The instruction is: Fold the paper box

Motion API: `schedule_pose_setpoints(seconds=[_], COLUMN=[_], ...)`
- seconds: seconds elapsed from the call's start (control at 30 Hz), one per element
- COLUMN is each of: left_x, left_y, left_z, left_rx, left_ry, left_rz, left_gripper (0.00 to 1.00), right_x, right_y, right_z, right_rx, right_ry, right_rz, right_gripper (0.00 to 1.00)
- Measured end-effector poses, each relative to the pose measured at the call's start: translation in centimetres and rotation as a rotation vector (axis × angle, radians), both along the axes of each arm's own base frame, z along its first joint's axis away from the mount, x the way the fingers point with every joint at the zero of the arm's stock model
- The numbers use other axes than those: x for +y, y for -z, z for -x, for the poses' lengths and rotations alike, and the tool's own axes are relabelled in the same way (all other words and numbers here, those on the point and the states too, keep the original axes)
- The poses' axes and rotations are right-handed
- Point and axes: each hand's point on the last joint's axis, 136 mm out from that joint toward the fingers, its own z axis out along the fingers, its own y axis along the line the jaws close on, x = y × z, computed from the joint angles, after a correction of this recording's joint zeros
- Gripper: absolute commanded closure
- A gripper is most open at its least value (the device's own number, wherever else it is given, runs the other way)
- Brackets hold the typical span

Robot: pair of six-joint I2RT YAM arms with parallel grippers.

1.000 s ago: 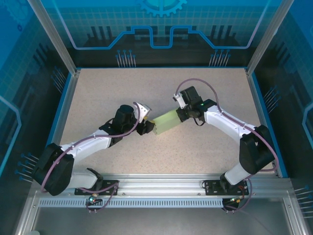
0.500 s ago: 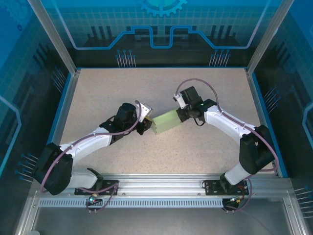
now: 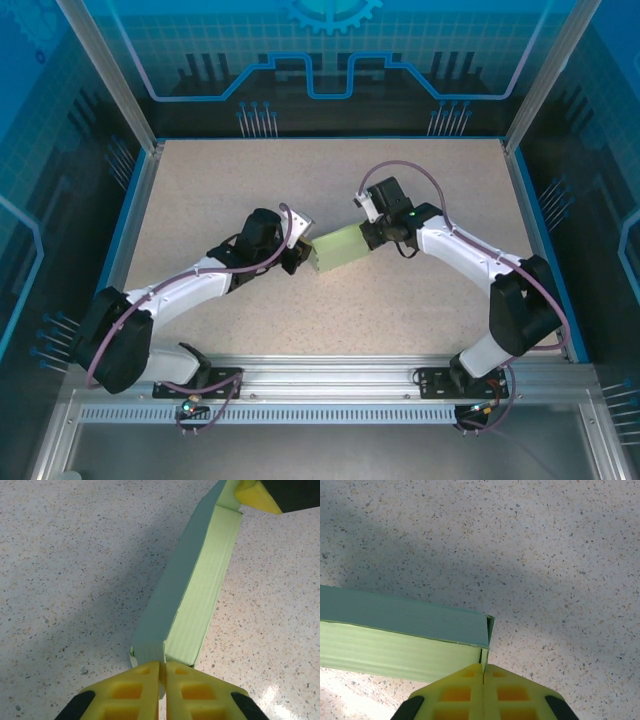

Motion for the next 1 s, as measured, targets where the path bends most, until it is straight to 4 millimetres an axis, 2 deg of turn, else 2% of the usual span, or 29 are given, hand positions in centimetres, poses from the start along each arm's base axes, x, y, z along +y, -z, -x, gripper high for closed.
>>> schedule_pose_setpoints(seconds=[0.43,1.0], left_x=[-0.3,-0.8], left_y=[-0.3,-1.1], left_z=[-0.6,-1.2], left_rx=[0.066,0.243], left_ry=[-0.133,-0.315], left_rz=[0.036,0.193], left_gripper=[1.0,1.0], right_x=[-0.2,-0.5], right_y=[0.0,0.0], right_z=[-0.1,-0.1], right_rx=[-0.008,-0.015], right_ry=[0.049,0.062], right_rz=[0.009,0.025], right_gripper=[1.0,1.0])
